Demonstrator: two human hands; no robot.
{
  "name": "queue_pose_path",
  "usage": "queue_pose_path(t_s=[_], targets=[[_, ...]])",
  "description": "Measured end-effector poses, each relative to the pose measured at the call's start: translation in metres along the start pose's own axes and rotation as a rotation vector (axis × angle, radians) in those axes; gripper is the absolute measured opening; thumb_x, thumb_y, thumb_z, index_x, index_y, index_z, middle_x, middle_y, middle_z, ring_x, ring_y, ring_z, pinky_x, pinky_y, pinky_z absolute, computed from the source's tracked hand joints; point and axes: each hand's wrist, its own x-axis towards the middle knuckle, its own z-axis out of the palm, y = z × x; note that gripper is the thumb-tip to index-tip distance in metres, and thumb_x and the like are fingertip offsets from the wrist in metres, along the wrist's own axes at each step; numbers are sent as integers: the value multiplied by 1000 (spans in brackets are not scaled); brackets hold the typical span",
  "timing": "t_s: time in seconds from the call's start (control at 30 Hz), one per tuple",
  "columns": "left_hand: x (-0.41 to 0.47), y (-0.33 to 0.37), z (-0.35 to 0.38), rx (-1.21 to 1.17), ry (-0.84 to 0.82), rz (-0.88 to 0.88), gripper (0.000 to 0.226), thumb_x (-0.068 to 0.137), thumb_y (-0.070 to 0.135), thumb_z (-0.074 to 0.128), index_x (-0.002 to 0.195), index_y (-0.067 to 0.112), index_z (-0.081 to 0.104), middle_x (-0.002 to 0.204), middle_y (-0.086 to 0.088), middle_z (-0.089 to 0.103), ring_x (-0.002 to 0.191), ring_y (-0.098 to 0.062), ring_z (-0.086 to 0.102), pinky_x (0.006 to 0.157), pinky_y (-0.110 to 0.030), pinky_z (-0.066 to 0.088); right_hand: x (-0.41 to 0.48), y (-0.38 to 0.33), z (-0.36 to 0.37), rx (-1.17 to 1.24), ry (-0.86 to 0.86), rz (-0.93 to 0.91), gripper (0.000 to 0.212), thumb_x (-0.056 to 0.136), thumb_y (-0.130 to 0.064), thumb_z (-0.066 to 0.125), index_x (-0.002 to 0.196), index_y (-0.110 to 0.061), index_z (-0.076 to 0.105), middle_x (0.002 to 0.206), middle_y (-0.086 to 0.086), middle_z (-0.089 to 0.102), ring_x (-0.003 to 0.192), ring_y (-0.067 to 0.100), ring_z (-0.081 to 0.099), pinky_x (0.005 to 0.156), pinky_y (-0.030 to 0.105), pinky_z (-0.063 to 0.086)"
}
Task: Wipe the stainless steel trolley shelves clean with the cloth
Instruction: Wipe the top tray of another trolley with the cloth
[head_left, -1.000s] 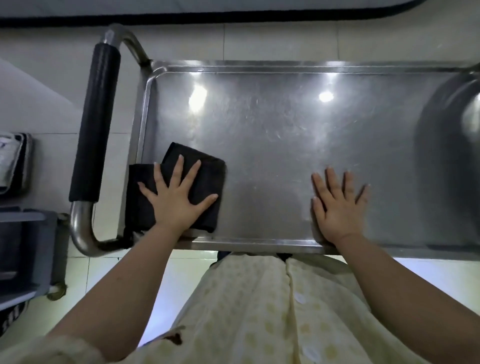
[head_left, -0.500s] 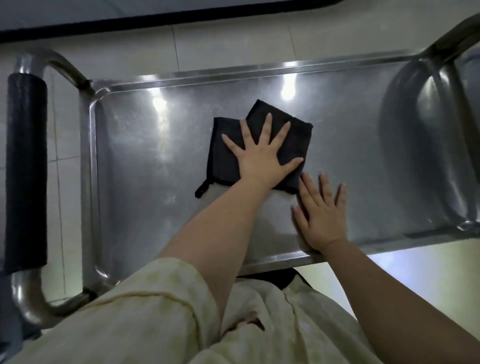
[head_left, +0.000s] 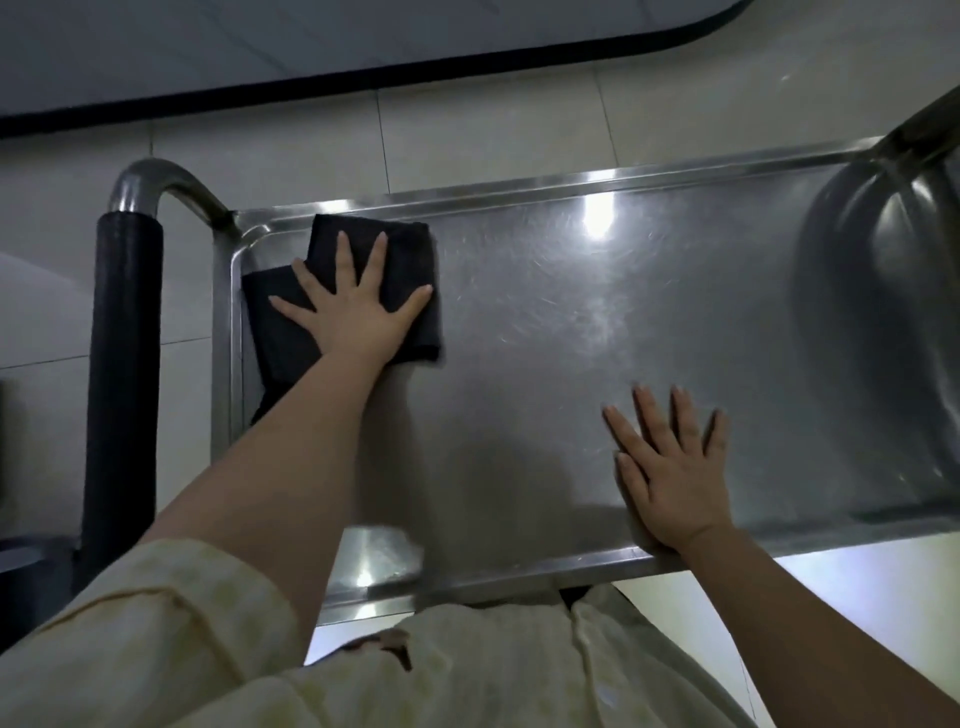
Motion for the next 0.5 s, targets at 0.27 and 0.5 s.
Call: queue_pose_path(t_s=[0.27,0.5], targets=[[-20,212,28,66,-99,449,90,74,92,22,151,53,-5,164,6,-15,141,-51,-24,95,-81,-14,1,6,3,8,30,-4,54,100,-48,22,153,-38,22,163,2,16,150,37,8,111,71,8],[-26,206,35,57,-44,452,88,75,91,22,151,53,1,164,8,-11,146,-43,-19,98,-78,-15,0,7,1,49,64,-8,53,101,-50,19,152,-38,24,162,0,22,149,35,13,113,68,9]])
